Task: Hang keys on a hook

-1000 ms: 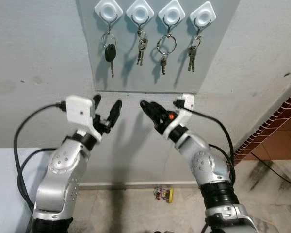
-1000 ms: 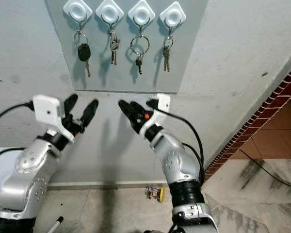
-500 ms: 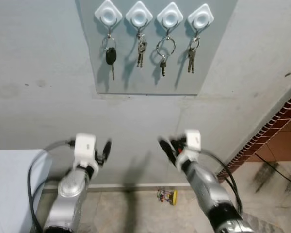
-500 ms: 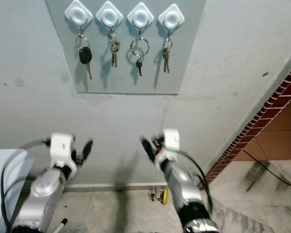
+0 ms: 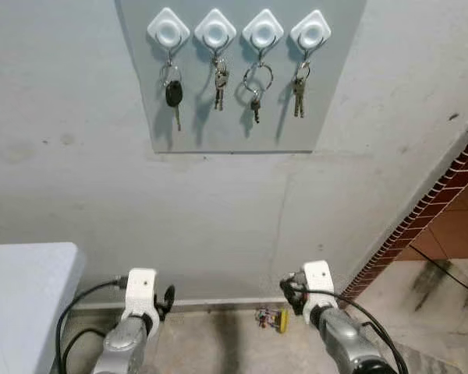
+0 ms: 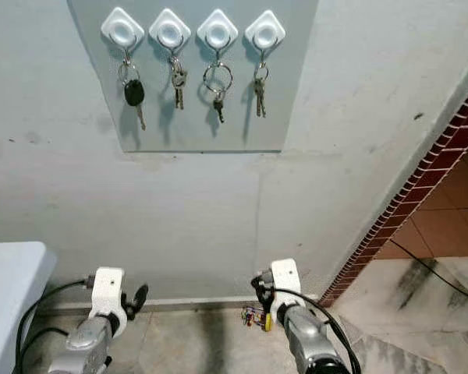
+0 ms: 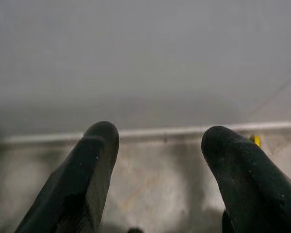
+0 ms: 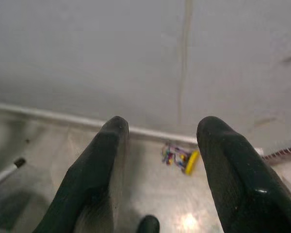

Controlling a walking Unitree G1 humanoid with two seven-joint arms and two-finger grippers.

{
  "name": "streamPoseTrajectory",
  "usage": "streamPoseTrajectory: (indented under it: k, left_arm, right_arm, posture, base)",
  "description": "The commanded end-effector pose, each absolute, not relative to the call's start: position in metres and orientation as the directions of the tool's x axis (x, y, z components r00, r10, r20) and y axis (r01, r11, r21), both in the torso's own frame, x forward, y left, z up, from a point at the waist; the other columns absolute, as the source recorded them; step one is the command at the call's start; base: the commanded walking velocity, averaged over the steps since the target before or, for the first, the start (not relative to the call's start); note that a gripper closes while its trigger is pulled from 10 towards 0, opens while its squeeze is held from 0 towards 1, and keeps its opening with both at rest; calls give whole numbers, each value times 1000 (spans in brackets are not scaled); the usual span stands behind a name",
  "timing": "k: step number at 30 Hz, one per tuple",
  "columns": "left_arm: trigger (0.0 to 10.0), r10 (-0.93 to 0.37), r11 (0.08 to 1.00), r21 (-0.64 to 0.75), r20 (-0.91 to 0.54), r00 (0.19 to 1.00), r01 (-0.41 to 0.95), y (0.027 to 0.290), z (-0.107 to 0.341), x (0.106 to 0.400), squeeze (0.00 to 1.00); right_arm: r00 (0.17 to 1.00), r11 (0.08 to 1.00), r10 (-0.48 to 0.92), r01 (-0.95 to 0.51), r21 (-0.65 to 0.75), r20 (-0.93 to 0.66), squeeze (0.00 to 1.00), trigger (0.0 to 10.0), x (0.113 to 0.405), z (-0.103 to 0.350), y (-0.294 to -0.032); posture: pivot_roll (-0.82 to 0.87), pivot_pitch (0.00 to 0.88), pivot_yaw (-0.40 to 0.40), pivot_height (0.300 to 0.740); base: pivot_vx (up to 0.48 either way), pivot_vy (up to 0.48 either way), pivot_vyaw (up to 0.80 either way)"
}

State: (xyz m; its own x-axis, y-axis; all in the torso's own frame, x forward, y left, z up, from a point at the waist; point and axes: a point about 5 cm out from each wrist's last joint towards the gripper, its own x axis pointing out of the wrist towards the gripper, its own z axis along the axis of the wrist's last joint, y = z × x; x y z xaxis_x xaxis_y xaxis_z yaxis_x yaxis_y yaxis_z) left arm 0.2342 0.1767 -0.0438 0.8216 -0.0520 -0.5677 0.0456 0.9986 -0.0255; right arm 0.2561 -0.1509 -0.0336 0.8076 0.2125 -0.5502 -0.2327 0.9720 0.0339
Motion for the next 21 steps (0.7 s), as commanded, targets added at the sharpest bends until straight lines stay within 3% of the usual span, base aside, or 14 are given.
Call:
streamPoseTrajectory:
  k: [1,16,21]
  left_arm:
    - [10000,-42,999,-14,-579,814,41,179,-47,231,0]
    - [10000,13,1000,18,-678,735,-1,185,-69,200,0]
    - [10000,36,999,26,-743,668,-25,184,-82,181,0]
  right_arm:
    - [800,971,206,-237,18,-564,0,10000,252,-37,-150]
    - [717,958,167,-280,-61,-676,0,10000,222,-60,-160]
    - [639,951,114,-291,-102,-761,0,10000,195,-76,-172]
  posture:
    - [-103,40,19,740]
    - [-94,19,4,740]
    - [-86,0,-4,740]
  base:
    - [0,0,0]
    - [0,0,0]
    - [0,0,0]
